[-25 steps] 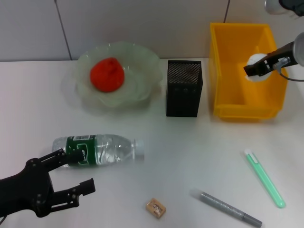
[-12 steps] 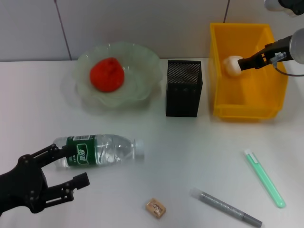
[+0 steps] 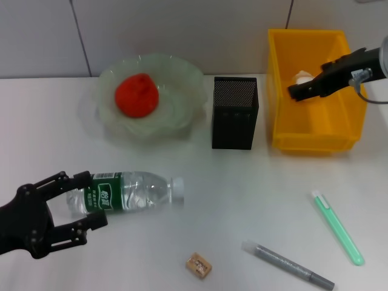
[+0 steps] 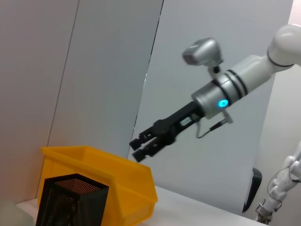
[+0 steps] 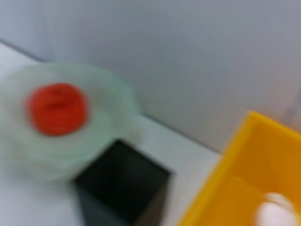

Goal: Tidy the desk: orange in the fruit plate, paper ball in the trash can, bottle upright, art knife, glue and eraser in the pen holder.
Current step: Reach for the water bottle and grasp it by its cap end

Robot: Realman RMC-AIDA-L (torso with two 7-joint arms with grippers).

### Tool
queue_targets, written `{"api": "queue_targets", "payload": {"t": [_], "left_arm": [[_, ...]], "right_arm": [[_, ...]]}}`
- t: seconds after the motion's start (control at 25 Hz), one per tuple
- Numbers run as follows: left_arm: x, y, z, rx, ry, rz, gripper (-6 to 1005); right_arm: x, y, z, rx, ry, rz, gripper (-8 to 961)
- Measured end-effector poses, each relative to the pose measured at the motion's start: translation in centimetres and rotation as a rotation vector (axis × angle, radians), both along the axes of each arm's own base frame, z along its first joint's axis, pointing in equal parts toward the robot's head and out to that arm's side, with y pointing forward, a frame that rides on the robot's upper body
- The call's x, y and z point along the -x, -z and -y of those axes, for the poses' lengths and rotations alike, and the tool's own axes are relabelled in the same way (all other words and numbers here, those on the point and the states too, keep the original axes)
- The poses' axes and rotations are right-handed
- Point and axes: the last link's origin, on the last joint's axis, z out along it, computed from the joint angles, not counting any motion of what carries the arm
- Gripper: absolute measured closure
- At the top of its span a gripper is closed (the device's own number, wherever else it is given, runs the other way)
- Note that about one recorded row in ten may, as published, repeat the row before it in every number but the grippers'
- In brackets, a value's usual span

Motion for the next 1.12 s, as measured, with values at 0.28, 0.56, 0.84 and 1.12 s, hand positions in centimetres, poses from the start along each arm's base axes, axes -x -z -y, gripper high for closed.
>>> {"api": "queue_targets", "payload": {"t": [0.28,0.56,0.84,1.12], "left_arm": [[-1.0,-1.2,-2.1,0.035,0.035,-0.071,157],[-3.6,-1.1,-5.0,0.117,0.047,-0.289,157],[-6.8,-0.7,-7.2,0.173,0.078,-0.478,157],[-10.8,1.0,-9.7,0.245,0.113,-0.695,158]], "right_arm": [[-0.5,-1.0,5.6,0.209,-0.192,-0.191,112],[-6.8,-0.8,10.6,0.312,-0.368,-0.425,112],[-11.4,0.4,13.0,0.304,-0.456,-0.509,112],[-14.1,1.0,15.0,0.213,-0.530,-0.588,112]]}}
